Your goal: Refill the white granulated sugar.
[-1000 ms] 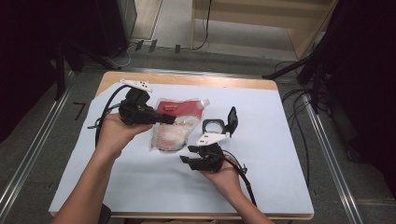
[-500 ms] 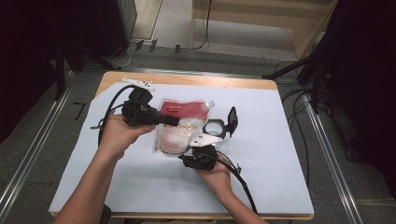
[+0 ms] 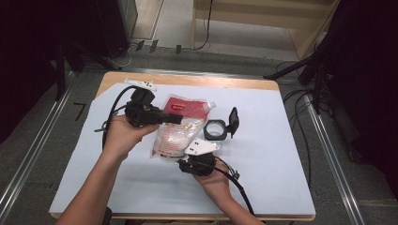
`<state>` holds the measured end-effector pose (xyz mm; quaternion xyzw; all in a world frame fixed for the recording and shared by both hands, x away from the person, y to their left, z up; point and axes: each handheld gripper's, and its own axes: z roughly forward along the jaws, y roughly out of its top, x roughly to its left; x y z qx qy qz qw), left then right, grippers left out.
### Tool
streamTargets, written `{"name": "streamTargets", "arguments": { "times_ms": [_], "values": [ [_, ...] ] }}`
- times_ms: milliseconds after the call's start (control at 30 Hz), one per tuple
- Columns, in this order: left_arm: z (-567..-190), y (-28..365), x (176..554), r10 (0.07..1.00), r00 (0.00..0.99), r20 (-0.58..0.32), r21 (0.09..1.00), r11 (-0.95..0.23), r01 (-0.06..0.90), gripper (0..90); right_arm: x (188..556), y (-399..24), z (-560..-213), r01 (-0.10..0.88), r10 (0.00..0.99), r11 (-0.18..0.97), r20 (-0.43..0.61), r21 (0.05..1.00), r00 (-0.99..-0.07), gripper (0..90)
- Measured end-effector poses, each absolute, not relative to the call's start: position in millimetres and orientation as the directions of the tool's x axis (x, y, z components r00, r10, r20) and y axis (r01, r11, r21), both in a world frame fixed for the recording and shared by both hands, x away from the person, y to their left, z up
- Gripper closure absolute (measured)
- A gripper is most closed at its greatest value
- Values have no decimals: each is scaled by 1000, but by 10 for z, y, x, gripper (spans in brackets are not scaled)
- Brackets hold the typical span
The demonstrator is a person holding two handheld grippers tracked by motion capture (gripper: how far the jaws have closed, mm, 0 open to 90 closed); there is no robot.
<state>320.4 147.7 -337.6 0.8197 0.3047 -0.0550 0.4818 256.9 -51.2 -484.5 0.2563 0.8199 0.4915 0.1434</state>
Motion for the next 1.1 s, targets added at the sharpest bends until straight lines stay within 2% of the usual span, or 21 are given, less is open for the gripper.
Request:
{"name": "streamTargets", "arguments": {
  "times_ms": [133, 300, 400, 633, 800, 900, 1100],
  "values": [
    [-3385, 1393, 3160, 453, 836, -311, 780, -380, 496, 858, 2527, -601, -4777, 317, 512, 369, 93, 874, -854, 533],
    [-3443, 1268, 3124, 448, 862, -239, 795, -420, 438, 819, 2480, -634, -4752, 343, 474, 375, 140, 861, -869, 534],
    [-3476, 1226, 3126, 458, 850, -261, 790, -405, 461, 811, 2489, -638, -4754, 368, 472, 356, 174, 859, -864, 534],
    [-3616, 1181, 3199, 453, 805, -383, 751, -354, 557, 797, 2514, -644, -4763, 407, 457, 350, 226, 844, -860, 534],
    [-3672, 1127, 3201, 456, 799, -393, 747, -348, 566, 763, 2517, -629, -4753, 433, 432, 345, 268, 833, -861, 543],
    [-3690, 1090, 3197, 439, 791, -426, 739, -335, 584, 773, 2502, -609, -4748, 427, 435, 345, 260, 836, -862, 542],
    [-3715, 1016, 3177, 447, 786, -427, 731, -341, 591, 798, 2499, -587, -4778, 443, 442, 349, 272, 825, -855, 541]
  ]
}}
